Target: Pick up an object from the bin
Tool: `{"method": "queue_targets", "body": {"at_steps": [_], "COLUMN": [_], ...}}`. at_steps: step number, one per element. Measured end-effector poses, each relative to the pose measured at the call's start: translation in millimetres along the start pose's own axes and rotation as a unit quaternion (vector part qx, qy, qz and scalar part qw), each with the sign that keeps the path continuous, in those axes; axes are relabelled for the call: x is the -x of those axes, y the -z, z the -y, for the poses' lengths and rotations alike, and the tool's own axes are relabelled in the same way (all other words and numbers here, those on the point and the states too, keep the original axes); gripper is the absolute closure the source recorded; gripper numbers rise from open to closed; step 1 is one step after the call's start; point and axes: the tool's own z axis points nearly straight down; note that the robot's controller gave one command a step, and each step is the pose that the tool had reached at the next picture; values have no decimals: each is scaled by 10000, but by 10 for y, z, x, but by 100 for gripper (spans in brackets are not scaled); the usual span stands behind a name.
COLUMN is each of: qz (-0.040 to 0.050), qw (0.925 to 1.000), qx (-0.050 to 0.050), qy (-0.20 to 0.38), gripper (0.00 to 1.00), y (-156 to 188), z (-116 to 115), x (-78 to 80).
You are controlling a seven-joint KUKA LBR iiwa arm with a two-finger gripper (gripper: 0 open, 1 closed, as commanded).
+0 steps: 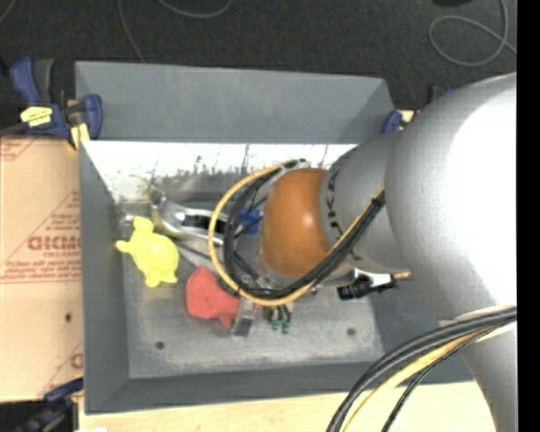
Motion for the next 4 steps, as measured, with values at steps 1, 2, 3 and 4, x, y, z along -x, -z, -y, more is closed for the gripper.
{"method": "queue_targets", "body": {"at_steps": [1, 2, 3, 4], "qz": [-4, 14, 21, 16], "qw": [10000, 10000, 10000, 10000], "qx": [1, 8, 12, 10], "qy": [4, 13, 20, 23], "gripper": [100, 100, 100, 100], "y": [160, 294, 382, 451], "z": [3, 0, 1, 4], "x": [-3, 8, 12, 9]}}
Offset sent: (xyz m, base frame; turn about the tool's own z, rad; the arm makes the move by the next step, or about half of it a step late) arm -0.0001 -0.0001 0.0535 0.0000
